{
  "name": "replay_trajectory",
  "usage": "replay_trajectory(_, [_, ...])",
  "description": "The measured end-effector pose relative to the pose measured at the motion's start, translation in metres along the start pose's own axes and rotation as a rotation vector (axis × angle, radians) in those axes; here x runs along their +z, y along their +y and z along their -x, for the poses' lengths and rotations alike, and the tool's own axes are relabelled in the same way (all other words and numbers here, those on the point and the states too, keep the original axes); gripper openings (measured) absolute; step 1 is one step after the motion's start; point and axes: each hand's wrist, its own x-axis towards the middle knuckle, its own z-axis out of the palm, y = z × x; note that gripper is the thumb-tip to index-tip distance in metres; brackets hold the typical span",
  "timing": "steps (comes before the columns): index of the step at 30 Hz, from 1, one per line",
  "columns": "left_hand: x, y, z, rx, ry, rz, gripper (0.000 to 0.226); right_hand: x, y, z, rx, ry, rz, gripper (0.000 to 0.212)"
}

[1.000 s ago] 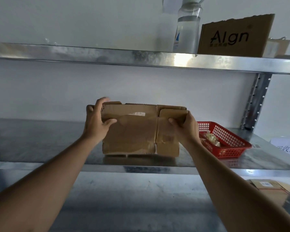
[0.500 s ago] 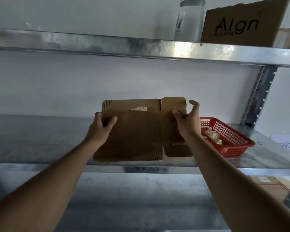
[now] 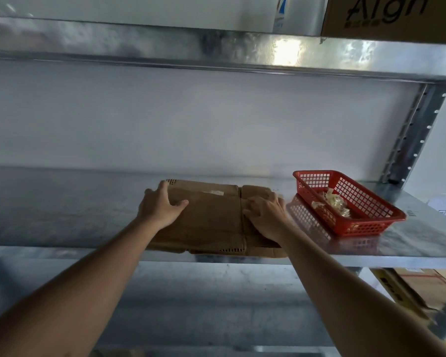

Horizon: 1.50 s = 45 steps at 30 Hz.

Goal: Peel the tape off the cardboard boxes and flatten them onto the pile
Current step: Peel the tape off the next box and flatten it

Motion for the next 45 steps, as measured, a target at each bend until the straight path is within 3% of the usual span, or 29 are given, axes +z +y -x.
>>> replay_trajectory(4, [0.019,-0.004,0.004,0.181,-0.169,-0.147,0.076,0.010,-0.005,-0.003,-0.078,-0.037,-0.084,0.030])
replay_trajectory(7, [0.026,-0.010,0.001,0.296,-0.239,-0.262,0.065,0.019,-0.002,-0.003,-0.099,-0.124,-0.009,0.070])
replay_trajectory(9, [0.029,-0.013,-0.001,0.326,-0.307,-0.310,0.070,0.023,-0.005,-0.006,-0.081,-0.194,0.078,0.094])
replay_trajectory(12, [0.029,-0.012,0.002,0.317,-0.391,-0.353,0.088,0.029,-0.014,-0.013,-0.066,-0.237,0.109,0.106])
replay_trajectory(27, [0.032,-0.014,0.008,0.345,-0.385,-0.387,0.096,0.025,0.018,0.004,-0.103,-0.244,0.210,0.095])
replay_trajectory(34, [0.015,-0.051,0.013,0.103,-0.341,-0.348,0.116,0.023,0.023,0.019,0.180,-0.155,0.192,0.079])
replay_trajectory(38, [0.004,-0.060,0.017,0.152,-0.318,-0.331,0.122,0.014,0.012,0.029,0.167,-0.145,0.112,0.091])
replay_trajectory(40, [0.002,-0.059,0.022,0.162,-0.337,-0.295,0.119,0.008,0.003,0.034,0.170,-0.098,0.033,0.094])
replay_trajectory(43, [0.002,-0.057,0.026,0.134,-0.355,-0.188,0.110,0.003,-0.003,0.046,0.173,0.046,-0.107,0.067])
replay_trajectory(45, [0.002,-0.054,0.028,0.156,-0.348,-0.104,0.100,-0.002,-0.005,0.058,0.185,0.146,-0.190,0.073])
